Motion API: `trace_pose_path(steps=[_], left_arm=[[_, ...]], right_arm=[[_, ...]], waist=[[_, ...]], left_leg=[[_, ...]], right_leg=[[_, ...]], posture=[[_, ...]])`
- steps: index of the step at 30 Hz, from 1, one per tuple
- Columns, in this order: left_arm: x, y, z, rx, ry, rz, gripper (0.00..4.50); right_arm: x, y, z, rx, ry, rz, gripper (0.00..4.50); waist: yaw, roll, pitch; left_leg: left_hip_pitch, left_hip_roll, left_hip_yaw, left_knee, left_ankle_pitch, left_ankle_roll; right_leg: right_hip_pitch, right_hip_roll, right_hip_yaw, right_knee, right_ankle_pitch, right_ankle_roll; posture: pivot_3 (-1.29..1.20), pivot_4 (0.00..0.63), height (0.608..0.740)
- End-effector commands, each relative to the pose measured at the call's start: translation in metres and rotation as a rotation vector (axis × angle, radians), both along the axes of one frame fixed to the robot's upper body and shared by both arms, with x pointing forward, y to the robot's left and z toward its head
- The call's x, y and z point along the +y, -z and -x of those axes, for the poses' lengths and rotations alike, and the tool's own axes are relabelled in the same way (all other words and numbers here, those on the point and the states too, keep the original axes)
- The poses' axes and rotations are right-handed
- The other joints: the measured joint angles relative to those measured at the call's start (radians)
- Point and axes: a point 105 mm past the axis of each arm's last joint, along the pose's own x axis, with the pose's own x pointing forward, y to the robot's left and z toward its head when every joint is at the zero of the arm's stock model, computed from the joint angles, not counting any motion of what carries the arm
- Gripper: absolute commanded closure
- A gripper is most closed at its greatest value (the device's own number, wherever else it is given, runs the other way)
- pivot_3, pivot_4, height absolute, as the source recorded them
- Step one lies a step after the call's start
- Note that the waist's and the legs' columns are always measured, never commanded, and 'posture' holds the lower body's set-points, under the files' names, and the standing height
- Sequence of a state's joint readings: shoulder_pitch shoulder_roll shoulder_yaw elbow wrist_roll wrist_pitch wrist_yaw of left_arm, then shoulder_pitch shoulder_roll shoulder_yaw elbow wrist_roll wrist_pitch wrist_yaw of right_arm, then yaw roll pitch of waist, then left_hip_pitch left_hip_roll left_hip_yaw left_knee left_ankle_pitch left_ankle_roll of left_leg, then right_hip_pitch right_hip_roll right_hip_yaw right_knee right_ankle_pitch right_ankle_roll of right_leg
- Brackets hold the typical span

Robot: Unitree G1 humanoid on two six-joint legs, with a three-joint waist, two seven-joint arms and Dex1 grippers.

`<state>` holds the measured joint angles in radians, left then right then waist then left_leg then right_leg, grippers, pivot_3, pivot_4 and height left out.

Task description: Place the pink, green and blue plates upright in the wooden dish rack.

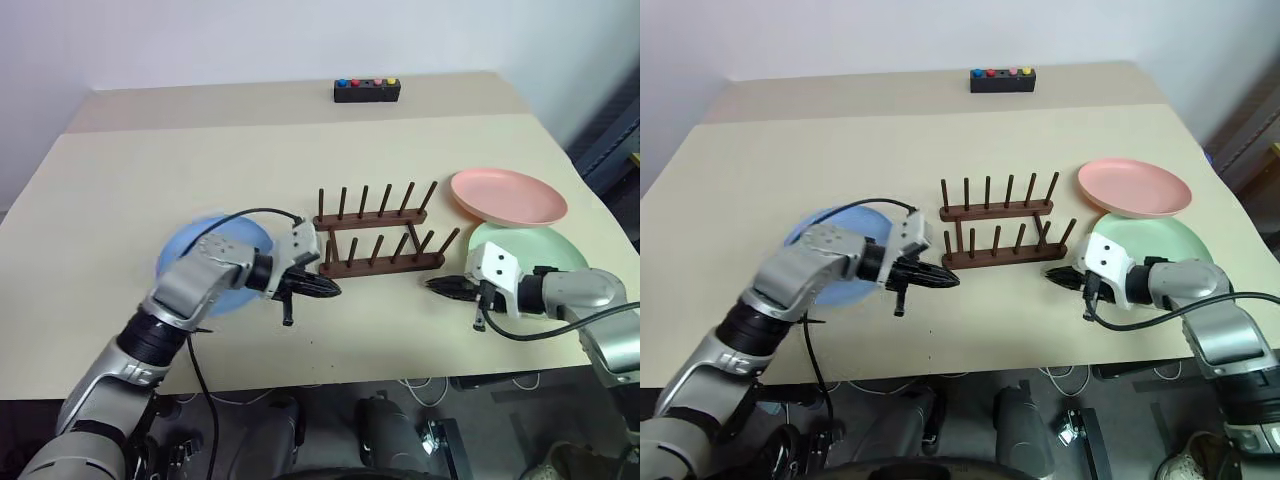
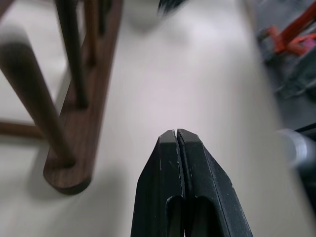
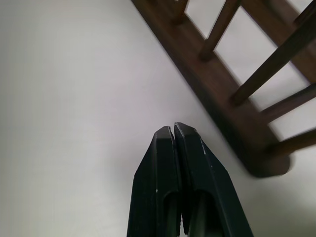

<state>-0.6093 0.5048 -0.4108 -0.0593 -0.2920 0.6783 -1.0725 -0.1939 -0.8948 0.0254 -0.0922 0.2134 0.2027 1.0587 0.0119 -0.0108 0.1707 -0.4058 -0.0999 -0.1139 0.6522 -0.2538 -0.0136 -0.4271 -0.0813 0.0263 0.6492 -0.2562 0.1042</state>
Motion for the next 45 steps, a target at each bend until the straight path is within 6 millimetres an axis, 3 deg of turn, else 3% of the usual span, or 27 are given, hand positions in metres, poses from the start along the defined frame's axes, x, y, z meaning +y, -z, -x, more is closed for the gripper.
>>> trace_pose_path(steps=[1, 7, 9, 15, 23, 32, 45], left_arm=[[-0.01, 0.002, -0.013, -0.148, -0.003, -0.069, 4.5], [-0.02, 0.008, -0.04, -0.314, -0.069, -0.126, 4.5], [-0.019, 0.007, -0.049, -0.349, -0.092, -0.139, 4.5], [-0.008, 0.005, -0.077, -0.434, -0.181, -0.185, 4.5], [0.012, -0.007, -0.114, -0.537, -0.333, -0.208, 4.5], [0.01, -0.004, -0.117, -0.549, -0.36, -0.193, 4.5], [0.02, -0.004, -0.121, -0.562, -0.394, -0.2, 4.5]], right_arm=[[0.006, -0.002, -0.012, -0.072, -0.004, 0.026, 4.45], [0.009, 0.006, -0.034, -0.135, -0.021, 0.108, 4.45], [0.008, 0.004, -0.05, -0.174, 0.005, 0.125, 4.45], [0.006, -0.003, -0.085, -0.279, 0.049, 0.185, 4.45], [0.019, 0.002, -0.106, -0.334, 0.033, 0.211, 4.45], [0.025, -0.002, -0.124, -0.413, 0.06, 0.249, 4.45], [0.033, -0.01, -0.132, -0.476, 0.071, 0.229, 4.45]], waist=[[0.001, 0.0, 0.0], [0.001, 0.0, 0.0], [-0.001, 0.0, 0.0], [-0.002, 0.0, 0.0], [-0.011, 0.0, 0.0], [-0.025, 0.0, 0.0], [-0.03, 0.0, 0.0]], left_leg=[[0.0, 0.0, 0.0, 0.0, 0.0, 0.0], [-0.001, -0.001, 0.0, 0.001, 0.0, 0.0], [0.0, -0.001, 0.0, 0.001, 0.0, 0.0], [0.0, -0.001, 0.0, 0.001, 0.001, -0.001], [0.0, -0.001, 0.0, 0.001, 0.001, -0.001], [0.0, -0.002, 0.0, 0.001, 0.001, -0.001], [0.0, -0.002, 0.0, 0.0, 0.001, -0.002]], right_leg=[[0.0, 0.0, 0.0, 0.0, 0.0, 0.0], [0.0, 0.0, 0.0, 0.0, 0.0, 0.0], [0.0, 0.001, 0.0, 0.0, 0.0, 0.0], [0.0, 0.001, 0.0, 0.001, 0.0, 0.0], [0.0, 0.001, 0.0, 0.001, 0.0, 0.0], [-0.001, 0.001, 0.0, 0.002, 0.0, 0.0], [-0.001, 0.001, 0.0, 0.003, 0.0, 0.0]], posture=[[0.0, 0.15, 0.74], [0.0, 0.15, 0.74], [0.0, 0.15, 0.74], [0.0, 0.15, 0.74], [0.0, 0.15, 0.74], [0.0, 0.15, 0.74], [0.0, 0.15, 0.74]])
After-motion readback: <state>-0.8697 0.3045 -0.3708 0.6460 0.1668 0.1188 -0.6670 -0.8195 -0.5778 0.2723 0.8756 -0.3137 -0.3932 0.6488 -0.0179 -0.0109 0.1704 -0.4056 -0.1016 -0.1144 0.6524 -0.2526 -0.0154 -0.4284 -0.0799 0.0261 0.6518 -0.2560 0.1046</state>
